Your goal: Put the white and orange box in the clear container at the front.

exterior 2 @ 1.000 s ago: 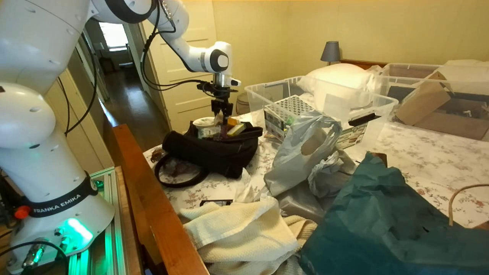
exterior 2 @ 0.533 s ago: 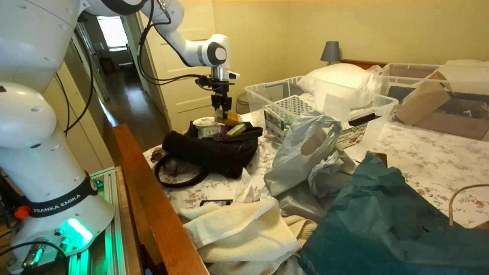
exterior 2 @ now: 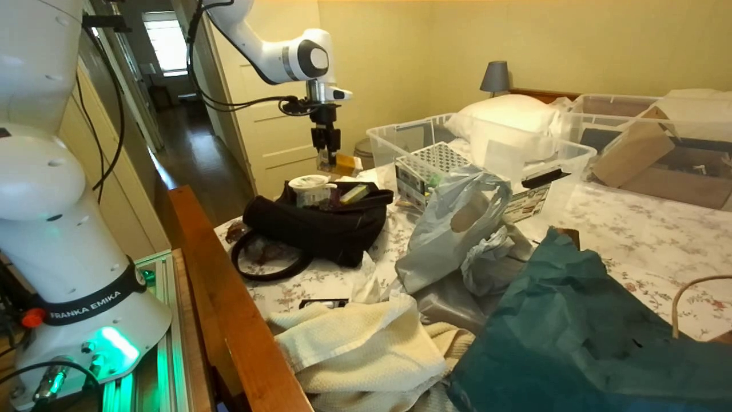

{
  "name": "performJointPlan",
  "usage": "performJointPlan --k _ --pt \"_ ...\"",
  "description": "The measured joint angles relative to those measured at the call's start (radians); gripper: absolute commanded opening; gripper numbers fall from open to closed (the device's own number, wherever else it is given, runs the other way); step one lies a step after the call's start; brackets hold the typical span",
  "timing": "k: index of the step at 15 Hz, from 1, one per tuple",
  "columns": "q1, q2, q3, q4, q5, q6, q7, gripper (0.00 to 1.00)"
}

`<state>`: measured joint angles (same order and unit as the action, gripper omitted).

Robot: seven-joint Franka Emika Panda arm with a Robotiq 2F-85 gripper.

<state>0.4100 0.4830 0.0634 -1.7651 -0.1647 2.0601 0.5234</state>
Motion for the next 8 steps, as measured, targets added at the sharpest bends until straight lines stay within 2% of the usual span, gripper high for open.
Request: performJointPlan --k 8 --pt "-0.002 -0.155 0.000 -0.105 -0.126 0.026 0.120 0.41"
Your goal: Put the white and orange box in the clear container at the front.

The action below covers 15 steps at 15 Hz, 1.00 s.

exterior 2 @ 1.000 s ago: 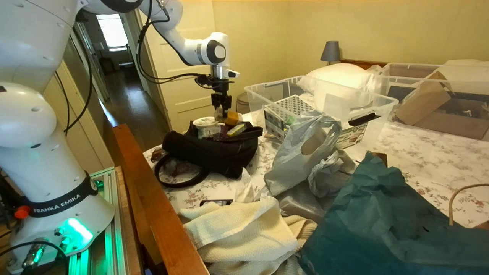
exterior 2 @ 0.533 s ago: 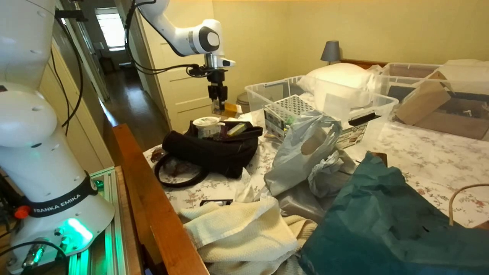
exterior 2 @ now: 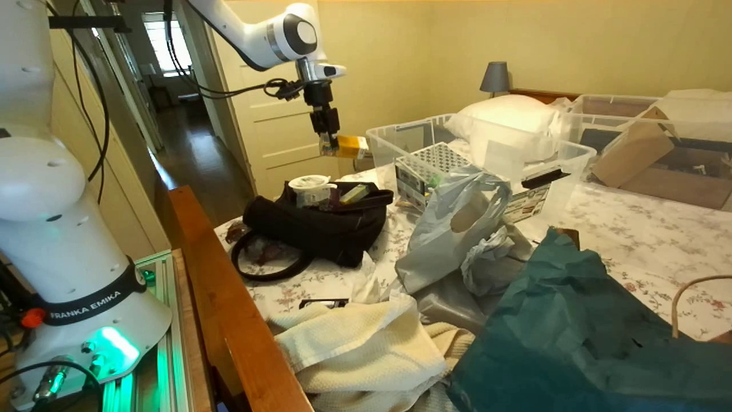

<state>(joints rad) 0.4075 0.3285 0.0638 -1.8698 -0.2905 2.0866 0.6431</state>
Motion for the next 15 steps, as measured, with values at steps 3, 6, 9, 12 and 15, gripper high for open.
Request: performJointPlan --k 3,6,9,12,15 --pt "-0.011 -0.021 0.000 0.000 -0.051 0.012 0.016 0.66" --pt "-0.018 -0.027 0.000 0.000 -0.061 0.019 0.017 0.66" --pt "-0.018 -0.027 0.000 0.000 -0.063 0.020 0.017 0.41" --pt "-0.026 -0.026 0.004 0.001 -0.063 0.019 0.017 0.41" --pt "-0.054 -0.026 0.001 0.006 -0.063 0.019 0.008 0.41"
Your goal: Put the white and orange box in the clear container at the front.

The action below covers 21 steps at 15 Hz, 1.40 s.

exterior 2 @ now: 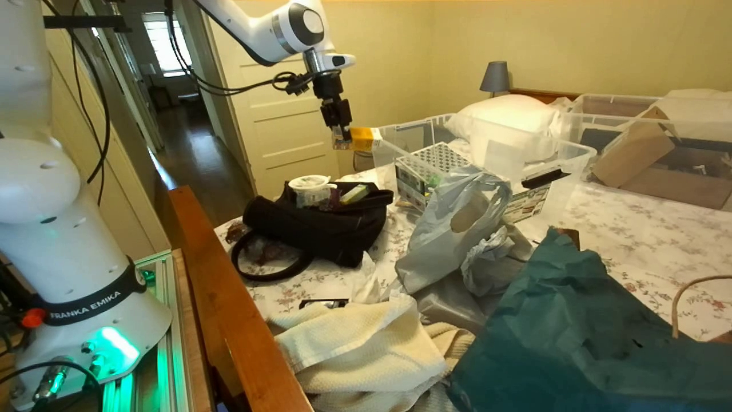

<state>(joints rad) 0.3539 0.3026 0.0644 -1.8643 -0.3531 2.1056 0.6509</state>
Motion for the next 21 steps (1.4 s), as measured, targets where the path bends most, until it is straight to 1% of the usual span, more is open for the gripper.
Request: performJointPlan --k 3,5,10,13,14,15,16,17,21 --pt "-0.033 0.003 -0.012 0.020 -0.016 -0.009 -0.028 0.41" --pt "-0.045 0.014 -0.020 0.051 -0.046 -0.033 -0.050 0.41" --pt "-0.047 0.072 -0.024 0.157 -0.140 -0.064 -0.150 0.41" --pt "-0.046 0.113 -0.024 0.219 -0.163 -0.058 -0.235 0.41" --pt "-0.047 0.128 -0.024 0.241 -0.163 -0.058 -0.266 0.91" --pt "-0.048 0.146 -0.025 0.265 -0.163 -0.058 -0.295 0.92" --pt "-0.049 0.166 -0.025 0.292 -0.163 -0.059 -0.320 0.98" --pt "-0.050 0.187 -0.026 0.318 -0.163 -0.061 -0.342 1.00" --pt "-0.051 0.256 -0.037 0.406 -0.163 -0.064 -0.378 1.00"
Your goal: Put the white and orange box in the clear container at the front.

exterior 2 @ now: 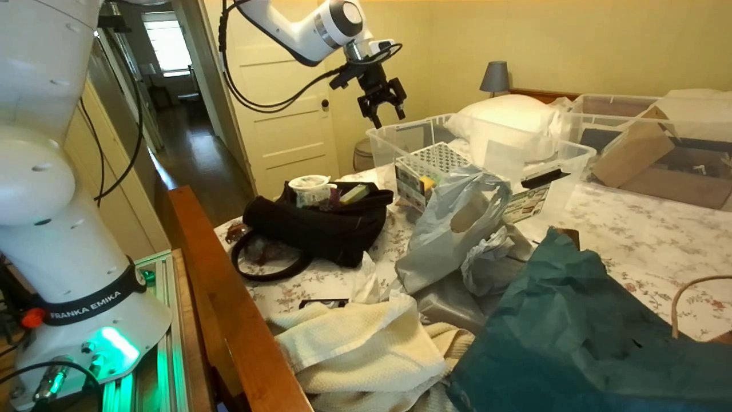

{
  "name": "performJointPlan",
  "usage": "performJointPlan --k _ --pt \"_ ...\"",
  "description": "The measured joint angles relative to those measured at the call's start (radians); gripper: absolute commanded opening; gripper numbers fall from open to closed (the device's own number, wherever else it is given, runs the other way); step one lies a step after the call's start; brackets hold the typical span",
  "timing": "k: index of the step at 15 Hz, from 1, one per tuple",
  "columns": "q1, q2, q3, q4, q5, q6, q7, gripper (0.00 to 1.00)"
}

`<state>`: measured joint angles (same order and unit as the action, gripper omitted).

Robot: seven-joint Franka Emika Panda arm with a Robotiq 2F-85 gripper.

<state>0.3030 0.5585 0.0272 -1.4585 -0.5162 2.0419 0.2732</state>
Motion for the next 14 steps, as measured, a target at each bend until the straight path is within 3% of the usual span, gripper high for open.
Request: performJointPlan --k 4,8,14 --pt "0.000 0.018 -0.011 0.030 0.009 -0.017 0.000 1.00" --pt "-0.004 0.015 -0.005 0.030 0.096 -0.099 -0.015 1.00" --pt "-0.012 -0.014 0.010 -0.010 0.154 -0.102 -0.044 1.00"
